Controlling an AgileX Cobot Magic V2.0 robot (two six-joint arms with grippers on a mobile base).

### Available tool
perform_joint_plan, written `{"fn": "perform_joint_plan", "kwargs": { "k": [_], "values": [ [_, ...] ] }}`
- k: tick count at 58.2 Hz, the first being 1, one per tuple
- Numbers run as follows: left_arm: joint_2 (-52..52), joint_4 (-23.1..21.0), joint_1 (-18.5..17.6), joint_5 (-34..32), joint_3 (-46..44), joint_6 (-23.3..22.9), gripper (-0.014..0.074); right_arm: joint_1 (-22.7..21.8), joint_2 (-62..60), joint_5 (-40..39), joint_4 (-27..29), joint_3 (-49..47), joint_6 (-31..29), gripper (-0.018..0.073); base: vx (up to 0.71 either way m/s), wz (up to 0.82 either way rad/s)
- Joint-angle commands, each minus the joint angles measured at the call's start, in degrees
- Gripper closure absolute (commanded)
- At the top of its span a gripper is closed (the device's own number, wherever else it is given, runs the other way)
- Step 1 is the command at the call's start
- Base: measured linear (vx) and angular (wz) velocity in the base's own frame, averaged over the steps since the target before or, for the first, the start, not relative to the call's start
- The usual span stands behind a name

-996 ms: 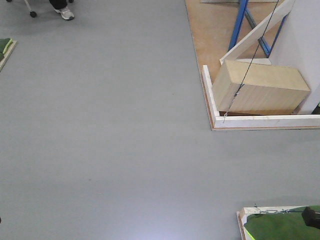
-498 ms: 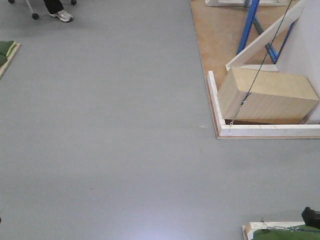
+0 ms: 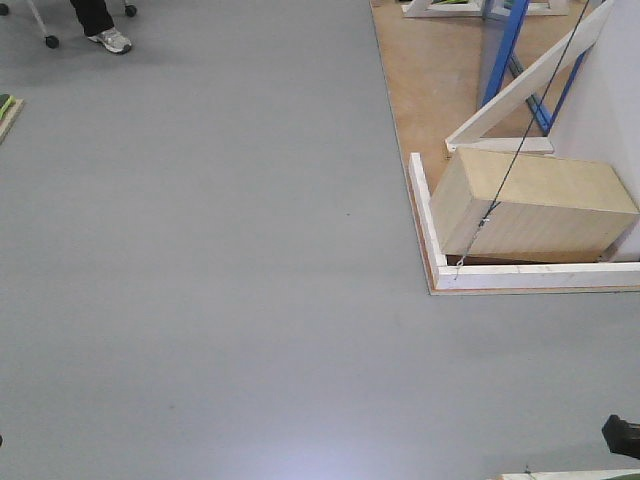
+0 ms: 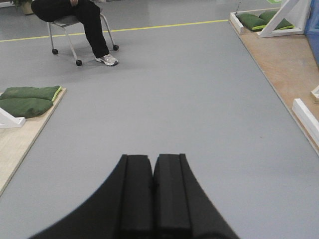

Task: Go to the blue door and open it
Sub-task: 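Drive the base forward toward the blue door on the wooden platform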

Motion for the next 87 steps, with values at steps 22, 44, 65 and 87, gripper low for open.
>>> {"fn": "perform_joint_plan", "kwargs": {
  "k": [22, 44, 65, 87],
  "values": [
    [-1.0, -0.3, -0.2, -4.5, 0.0, -0.1, 0.0526, -0.2, -1.3, -4.5, -0.3, 1.1, -0.2, 0.0557, 0.19, 0.04],
    [-1.1, -0.3, -0.2, -4.5, 0.0, -0.1, 0.0526, -0.2, -1.3, -4.5, -0.3, 1.1, -0.2, 0.0557, 0.27, 0.09],
    [-1.1, -0.3, -0.2, -4.5, 0.0, -0.1, 0.0526, -0.2, -1.2, -4.5, -0.3, 1.1, -0.2, 0.0557, 0.34, 0.06],
    [-0.9, -0.3, -0.1, -4.5, 0.0, -0.1, 0.0526, -0.2, -1.1, -4.5, -0.3, 1.1, -0.2, 0.0557, 0.38, -0.06]
  ]
}}
